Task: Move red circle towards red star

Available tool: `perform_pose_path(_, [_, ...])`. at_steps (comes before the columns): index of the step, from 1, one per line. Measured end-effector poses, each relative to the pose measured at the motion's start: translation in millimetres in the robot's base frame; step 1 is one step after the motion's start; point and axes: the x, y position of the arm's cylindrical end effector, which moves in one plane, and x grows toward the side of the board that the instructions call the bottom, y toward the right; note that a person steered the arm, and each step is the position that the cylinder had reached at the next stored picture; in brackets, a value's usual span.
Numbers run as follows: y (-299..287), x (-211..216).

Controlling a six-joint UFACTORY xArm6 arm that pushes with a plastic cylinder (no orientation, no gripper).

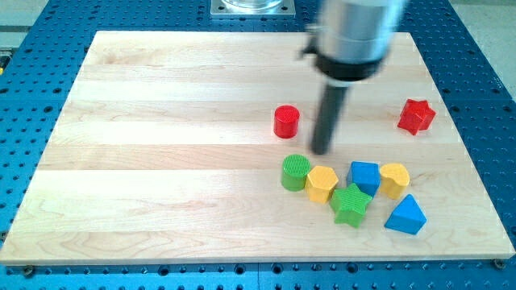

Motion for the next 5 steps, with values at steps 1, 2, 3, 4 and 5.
perform_pose_path(1, [-63.3, -23.2])
perform_pose_path(2, [-4.6, -43.4])
perform_pose_path(3, [64.1, -40.3])
perform_pose_path(4, [12.0, -23.9])
perform_pose_path(5, [17.0, -21.7])
